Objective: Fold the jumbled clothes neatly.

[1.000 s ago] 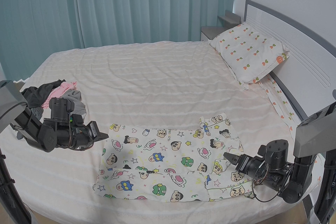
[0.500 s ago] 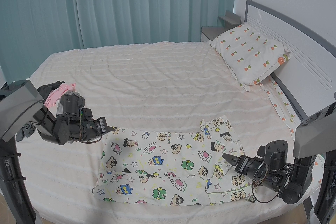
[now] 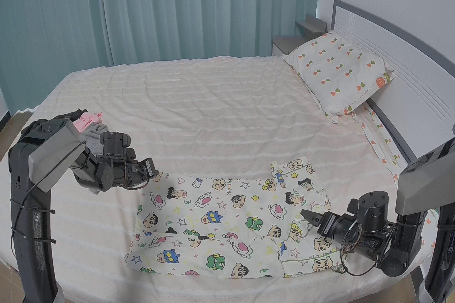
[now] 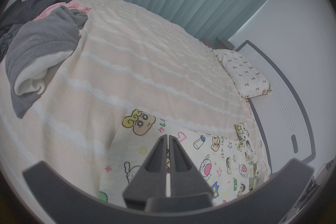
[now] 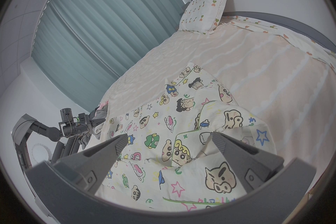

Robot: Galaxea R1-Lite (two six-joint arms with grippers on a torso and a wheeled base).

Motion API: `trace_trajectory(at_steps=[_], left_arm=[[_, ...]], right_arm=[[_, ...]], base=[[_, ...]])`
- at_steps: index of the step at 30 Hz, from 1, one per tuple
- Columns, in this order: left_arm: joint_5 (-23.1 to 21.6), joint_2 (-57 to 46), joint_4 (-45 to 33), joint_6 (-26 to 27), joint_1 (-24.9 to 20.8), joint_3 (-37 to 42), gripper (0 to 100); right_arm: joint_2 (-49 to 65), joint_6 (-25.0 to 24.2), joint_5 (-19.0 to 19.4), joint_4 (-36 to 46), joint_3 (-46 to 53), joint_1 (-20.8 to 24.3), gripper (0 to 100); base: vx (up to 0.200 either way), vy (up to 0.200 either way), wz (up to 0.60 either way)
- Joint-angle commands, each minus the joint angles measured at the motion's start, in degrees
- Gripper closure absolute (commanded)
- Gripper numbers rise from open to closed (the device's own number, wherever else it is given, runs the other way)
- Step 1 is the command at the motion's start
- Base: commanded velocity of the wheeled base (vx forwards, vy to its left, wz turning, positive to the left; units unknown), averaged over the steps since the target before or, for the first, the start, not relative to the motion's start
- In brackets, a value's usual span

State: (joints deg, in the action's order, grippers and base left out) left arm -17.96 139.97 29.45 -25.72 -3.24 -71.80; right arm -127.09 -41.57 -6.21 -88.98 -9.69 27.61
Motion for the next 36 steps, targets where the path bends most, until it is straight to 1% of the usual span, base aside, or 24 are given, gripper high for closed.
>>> trace_trajectory(at_steps=[1,5,11,23,24,36], left_arm=[[0.2,2.0,-1.0,0.0,0.1,-2.7,100],[0.4,2.0,-5.5,0.1,1.1,-4.0,100],[0.4,4.1,-5.8,0.4,2.4,-6.3,100],[0.5,5.0,-5.9,0.3,3.8,-7.6,100],[0.5,5.0,-5.8,0.3,3.9,-7.6,0],[0.6,5.0,-5.5,0.6,3.8,-7.1,0]], right_arm=[[-1.3,0.0,0.0,-0.7,0.1,1.1,0],[-1.8,0.1,-0.1,-0.7,0.1,1.4,0],[-1.8,0.1,-0.1,-0.7,0.2,1.6,0],[-1.9,0.1,-0.1,-0.7,0.2,1.6,0],[-1.9,0.1,-0.1,-0.7,0.2,1.6,0],[-2.4,0.1,-0.1,-0.7,0.5,1.6,0]], base=[[0.000,0.000,0.00],[0.000,0.000,0.00],[0.000,0.000,0.00],[0.000,0.000,0.00],[0.000,0.000,0.00],[0.000,0.000,0.00]])
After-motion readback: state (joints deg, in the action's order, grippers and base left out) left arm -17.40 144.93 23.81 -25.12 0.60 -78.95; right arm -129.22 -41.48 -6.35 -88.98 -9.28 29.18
